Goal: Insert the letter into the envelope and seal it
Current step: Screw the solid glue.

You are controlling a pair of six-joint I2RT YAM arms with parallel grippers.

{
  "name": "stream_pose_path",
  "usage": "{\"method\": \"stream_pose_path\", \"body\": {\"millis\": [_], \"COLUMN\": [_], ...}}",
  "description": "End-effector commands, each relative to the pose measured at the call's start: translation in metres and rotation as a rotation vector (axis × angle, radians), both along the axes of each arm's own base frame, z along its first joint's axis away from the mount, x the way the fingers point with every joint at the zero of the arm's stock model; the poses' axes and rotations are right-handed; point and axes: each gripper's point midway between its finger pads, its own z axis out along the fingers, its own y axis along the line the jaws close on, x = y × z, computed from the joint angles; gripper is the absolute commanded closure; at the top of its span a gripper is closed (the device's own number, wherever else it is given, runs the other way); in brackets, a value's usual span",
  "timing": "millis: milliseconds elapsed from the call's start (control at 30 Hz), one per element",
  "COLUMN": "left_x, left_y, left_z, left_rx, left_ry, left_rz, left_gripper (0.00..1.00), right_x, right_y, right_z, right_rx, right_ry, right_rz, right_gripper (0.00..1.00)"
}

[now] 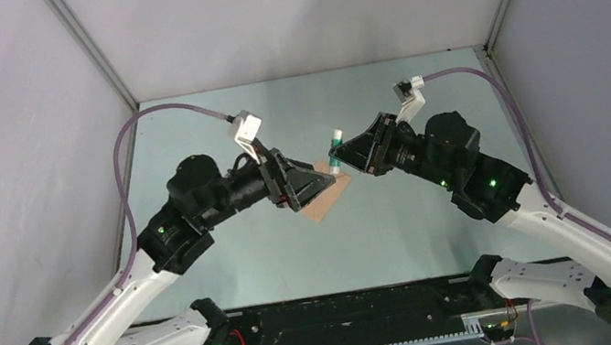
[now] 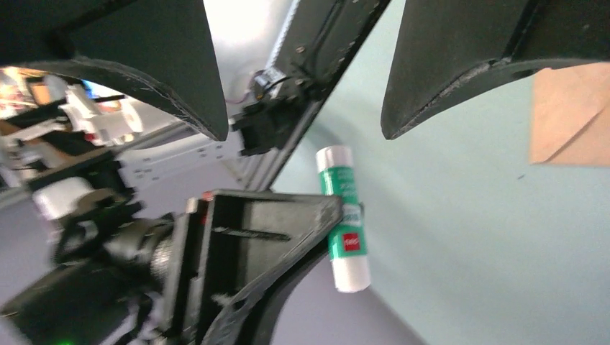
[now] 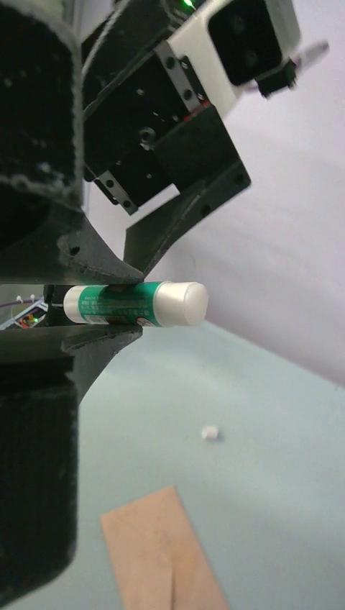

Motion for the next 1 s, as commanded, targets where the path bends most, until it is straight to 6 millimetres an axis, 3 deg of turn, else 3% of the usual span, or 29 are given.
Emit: {"method": "stream_pose_path", "body": {"millis": [0,200,400,567,967], "left_x": [0.021,0.019,0.009,0.010,0.011], "left_y": [0.014,0.012,-0.004,-0.013,-0.024], "left_z": [-0.038,-0.038,-0.041,-0.052,-0.047], "left_rx": [0.226,0.213,0.225,0.251,0.204], "left_ry": [-0.046,-0.081,-0.075,-0.051,-0.032], "left_rz": [0.141,0.133,0.033,0.016,0.004], "left_gripper": [0.17,0.24,0.26,0.32,0.43], "right_x": [0.016,0.013,0.010,0.009,0.006], "right_y": [-0.016,-0.011,-0.005,0.001,0.012], "right_z": [-0.019,-0.017,-0.011,-0.010,-0.011], "right_rx": [-0.077,-0.049,-0.031,-0.020,-0.022], "right_ry": [0.110,0.167,0.171,0.174,0.171], "right_rz": [-0.164,-0.149,-0.126,-0.108,-0.073], "right_gripper": [1.00,1.00,1.00,1.00,1.00]}}
